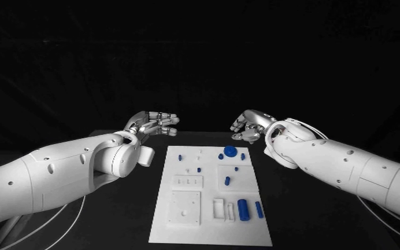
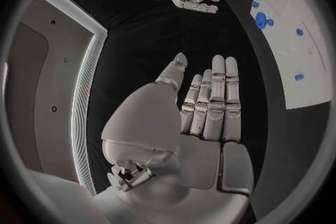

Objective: Assemble the parts on the task board

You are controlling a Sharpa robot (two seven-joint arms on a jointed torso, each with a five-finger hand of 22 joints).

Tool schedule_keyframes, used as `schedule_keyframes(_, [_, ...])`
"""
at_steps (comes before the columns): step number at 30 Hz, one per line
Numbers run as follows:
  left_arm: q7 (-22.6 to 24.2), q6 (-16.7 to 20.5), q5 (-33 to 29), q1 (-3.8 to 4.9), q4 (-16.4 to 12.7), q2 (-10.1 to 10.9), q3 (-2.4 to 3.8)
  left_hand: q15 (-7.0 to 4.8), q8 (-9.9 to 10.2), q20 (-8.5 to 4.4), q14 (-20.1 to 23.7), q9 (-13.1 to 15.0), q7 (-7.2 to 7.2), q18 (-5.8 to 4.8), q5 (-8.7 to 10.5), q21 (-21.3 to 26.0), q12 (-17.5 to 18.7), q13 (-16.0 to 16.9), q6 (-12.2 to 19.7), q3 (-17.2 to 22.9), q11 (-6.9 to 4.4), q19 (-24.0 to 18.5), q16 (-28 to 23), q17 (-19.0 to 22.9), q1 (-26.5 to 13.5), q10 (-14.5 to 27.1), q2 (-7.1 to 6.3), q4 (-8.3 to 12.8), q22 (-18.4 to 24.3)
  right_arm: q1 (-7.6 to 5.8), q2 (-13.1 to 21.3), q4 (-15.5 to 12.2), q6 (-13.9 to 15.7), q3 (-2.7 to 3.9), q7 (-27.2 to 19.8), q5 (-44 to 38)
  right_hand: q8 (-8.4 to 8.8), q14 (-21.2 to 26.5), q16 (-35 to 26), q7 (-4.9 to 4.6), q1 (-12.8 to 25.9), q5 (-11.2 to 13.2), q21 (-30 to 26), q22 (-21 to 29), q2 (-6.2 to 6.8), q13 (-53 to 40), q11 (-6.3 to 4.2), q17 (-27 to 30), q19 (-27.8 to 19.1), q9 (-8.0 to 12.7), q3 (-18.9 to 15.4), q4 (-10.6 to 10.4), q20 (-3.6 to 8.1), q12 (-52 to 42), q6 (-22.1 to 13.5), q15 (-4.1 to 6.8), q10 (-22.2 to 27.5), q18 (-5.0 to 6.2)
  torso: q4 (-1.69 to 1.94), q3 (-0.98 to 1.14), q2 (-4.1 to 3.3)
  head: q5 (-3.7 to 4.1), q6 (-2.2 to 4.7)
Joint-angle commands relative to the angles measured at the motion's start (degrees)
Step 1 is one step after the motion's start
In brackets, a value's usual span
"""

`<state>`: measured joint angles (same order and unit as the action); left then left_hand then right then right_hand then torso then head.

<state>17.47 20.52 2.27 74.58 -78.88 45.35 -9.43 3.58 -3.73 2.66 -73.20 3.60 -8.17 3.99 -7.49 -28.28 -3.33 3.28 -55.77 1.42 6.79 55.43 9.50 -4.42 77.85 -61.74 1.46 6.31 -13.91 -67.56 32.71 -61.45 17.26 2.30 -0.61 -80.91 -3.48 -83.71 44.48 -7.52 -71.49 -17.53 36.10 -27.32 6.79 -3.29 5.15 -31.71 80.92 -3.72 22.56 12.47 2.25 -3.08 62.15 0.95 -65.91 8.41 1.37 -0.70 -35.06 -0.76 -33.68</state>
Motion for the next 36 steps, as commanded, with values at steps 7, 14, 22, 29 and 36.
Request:
schedule_keyframes(7, [1.3,-4.1,2.1,1.56,-2.3,0.8,0.61,0.23,0.0,0.08,0.0,0.1,-0.09,-0.32,-0.21,-1.4,-0.1,0.0,-1.1,0.1,0.10,-1.3,0.4,0.1,-0.4,-1.1,0.76,0.9,-0.6,-0.12,-3.0,2.9,-1.8,0.03,4.9,-15.3,-0.08,0.6,3.0,0.30,-0.1,0.1,2.6,-6.7,1.43,-0.1,0.13,0.5,-1.7,0.1,1.3,-0.3,-0.38,-0.2,-0.7,-0.36,1.3,0.65,2.03,-0.30,-3.26,1.30,0.90])
schedule_keyframes(14, [1.2,-4.4,2.1,2.42,-3.7,1.3,0.94,-0.28,0.0,-0.40,-1.3,0.1,0.07,-0.15,-0.21,-3.1,-0.1,0.1,-0.9,0.1,-0.07,-0.8,1.1,-0.2,-0.4,-0.8,0.84,1.3,-1.3,-0.11,-4.3,4.2,-1.7,0.03,5.3,-18.6,-0.06,0.5,4.3,0.34,-0.4,0.3,1.8,-9.8,1.71,0.0,0.13,0.8,-1.1,0.1,1.4,-0.4,-0.47,-0.2,-0.7,-0.43,1.4,0.98,2.76,-0.60,-4.89,2.40,1.82])
schedule_keyframes(22, [1.2,-4.7,2.1,2.96,-4.4,1.4,1.16,-0.29,0.0,-0.41,-1.2,0.1,0.15,-0.19,-0.21,-3.5,-0.1,0.1,-0.9,0.1,-0.14,-1.1,1.1,-0.1,-0.5,-0.7,0.87,1.3,-1.4,0.17,-5.4,5.1,-2.1,0.02,6.0,-22.0,-0.07,0.9,5.7,0.48,-1.0,1.1,1.0,-13.3,2.17,0.0,0.10,1.1,-0.8,0.1,2.1,0.1,-0.58,-0.2,-0.5,-0.49,1.3,1.27,3.22,-0.52,-6.38,2.56,2.70])
schedule_keyframes(29, [1.1,-5.1,2.1,3.04,-4.5,1.0,1.19,-0.13,0.0,-0.32,-1.2,0.0,-0.29,-0.19,-0.12,-3.6,-0.1,0.1,-0.6,-0.1,0.17,-1.3,1.1,-0.1,-0.6,-0.4,0.80,1.3,-1.4,0.36,-6.1,6.1,-2.9,0.01,6.0,-23.1,-0.09,0.9,6.0,0.61,-1.1,2.6,0.0,-15.1,2.49,0.0,0.13,1.4,-0.5,0.1,3.0,0.7,-0.59,-0.2,-0.6,-0.49,1.7,1.40,3.25,-0.59,-7.35,2.99,3.02])
schedule_keyframes(36, [1.0,-5.4,2.1,3.06,-4.5,1.0,1.21,-0.11,0.0,-0.26,-1.2,0.0,-0.31,-0.09,-0.12,-3.7,-0.1,0.1,-0.4,-0.2,0.22,-1.3,1.1,-0.1,-0.5,-0.2,0.83,1.4,-1.4,0.66,-6.4,7.0,-4.0,0.00,5.7,-23.1,-0.07,1.0,6.2,0.71,-1.0,2.5,-2.1,-17.6,2.34,0.0,0.18,1.6,0.1,0.1,2.7,0.6,-0.68,-0.2,-0.5,-0.56,2.0,1.39,3.32,-0.55,-8.06,3.34,3.28])
